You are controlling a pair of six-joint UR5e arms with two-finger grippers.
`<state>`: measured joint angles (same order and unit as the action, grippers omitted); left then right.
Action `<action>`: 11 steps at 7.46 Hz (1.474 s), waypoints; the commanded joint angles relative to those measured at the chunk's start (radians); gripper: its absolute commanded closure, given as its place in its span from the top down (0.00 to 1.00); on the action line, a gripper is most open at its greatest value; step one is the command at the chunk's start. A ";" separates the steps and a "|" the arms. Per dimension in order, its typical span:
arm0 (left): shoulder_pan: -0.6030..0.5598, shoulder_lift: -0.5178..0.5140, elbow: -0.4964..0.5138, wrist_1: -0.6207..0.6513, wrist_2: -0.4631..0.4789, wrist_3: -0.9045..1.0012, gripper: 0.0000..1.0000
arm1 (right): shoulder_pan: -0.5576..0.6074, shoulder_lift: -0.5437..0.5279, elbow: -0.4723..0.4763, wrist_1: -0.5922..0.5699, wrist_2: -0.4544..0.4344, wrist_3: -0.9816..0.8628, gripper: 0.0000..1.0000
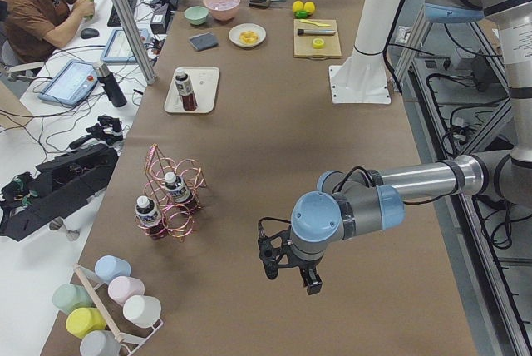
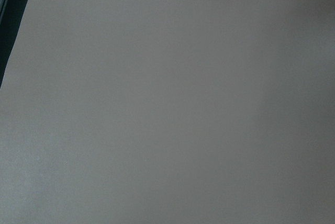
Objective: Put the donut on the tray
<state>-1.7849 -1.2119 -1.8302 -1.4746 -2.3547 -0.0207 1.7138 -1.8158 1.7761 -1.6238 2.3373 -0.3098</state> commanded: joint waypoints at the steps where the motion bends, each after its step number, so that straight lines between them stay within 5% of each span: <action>1: 0.001 0.002 0.008 0.000 0.000 -0.001 0.98 | -0.002 0.001 0.011 -0.001 -0.003 0.003 1.00; 11: 0.001 0.032 0.003 0.000 0.000 0.001 0.98 | -0.005 -0.002 0.008 0.002 0.031 0.015 1.00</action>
<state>-1.7831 -1.1809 -1.8266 -1.4741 -2.3555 -0.0199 1.7103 -1.8211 1.7822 -1.6225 2.3766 -0.3052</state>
